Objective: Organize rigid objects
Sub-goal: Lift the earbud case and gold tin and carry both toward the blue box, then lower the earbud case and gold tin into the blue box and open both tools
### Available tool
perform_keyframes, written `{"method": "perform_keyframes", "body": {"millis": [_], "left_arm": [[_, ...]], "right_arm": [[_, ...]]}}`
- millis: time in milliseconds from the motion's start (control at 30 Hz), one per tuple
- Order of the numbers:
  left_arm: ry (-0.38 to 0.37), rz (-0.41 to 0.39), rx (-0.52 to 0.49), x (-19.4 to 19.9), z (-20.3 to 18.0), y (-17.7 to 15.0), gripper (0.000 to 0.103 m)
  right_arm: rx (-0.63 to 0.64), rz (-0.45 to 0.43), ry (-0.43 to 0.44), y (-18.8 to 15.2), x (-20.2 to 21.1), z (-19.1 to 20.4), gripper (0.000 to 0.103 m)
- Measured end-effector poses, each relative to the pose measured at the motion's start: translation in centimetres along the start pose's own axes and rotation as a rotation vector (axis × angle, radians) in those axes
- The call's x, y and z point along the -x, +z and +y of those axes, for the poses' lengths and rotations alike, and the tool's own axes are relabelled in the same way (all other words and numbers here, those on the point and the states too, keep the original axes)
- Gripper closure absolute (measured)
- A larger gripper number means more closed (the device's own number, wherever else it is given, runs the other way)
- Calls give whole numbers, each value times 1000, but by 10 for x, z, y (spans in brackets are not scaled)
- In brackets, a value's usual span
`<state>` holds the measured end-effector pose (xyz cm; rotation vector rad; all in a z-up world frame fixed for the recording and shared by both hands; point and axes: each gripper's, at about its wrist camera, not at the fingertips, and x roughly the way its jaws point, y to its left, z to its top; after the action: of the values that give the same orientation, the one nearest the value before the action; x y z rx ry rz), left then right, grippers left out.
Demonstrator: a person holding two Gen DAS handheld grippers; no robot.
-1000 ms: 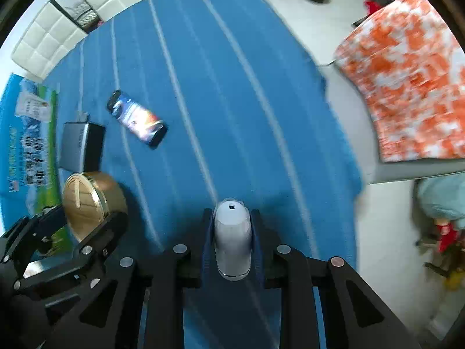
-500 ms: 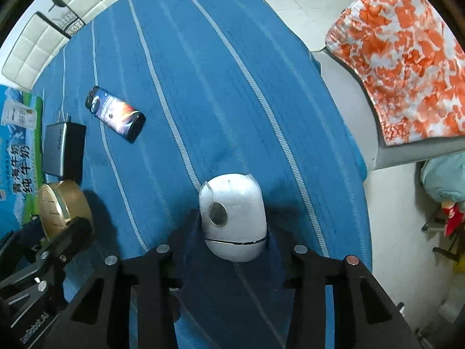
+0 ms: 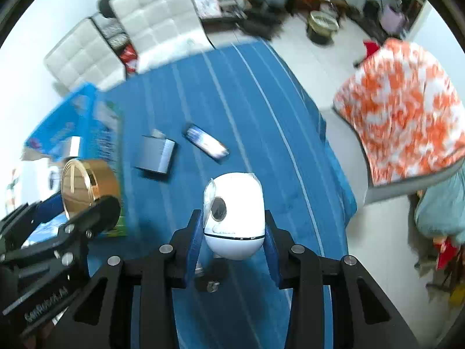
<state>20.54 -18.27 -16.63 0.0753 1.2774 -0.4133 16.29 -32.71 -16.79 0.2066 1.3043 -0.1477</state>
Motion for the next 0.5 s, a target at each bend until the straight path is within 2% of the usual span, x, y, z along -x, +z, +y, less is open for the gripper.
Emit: {"method": "perform_keyframes", "body": {"millis": [100, 233, 500], "left_arm": [[18, -64, 27, 39, 22, -1, 40], [62, -134, 86, 88, 61, -7, 40], [143, -221, 159, 150, 121, -25, 40]], "right_arm": [[56, -44, 33, 1, 29, 34, 62], [117, -57, 92, -3, 54, 88, 62], [213, -90, 191, -10, 76, 174, 62]]}}
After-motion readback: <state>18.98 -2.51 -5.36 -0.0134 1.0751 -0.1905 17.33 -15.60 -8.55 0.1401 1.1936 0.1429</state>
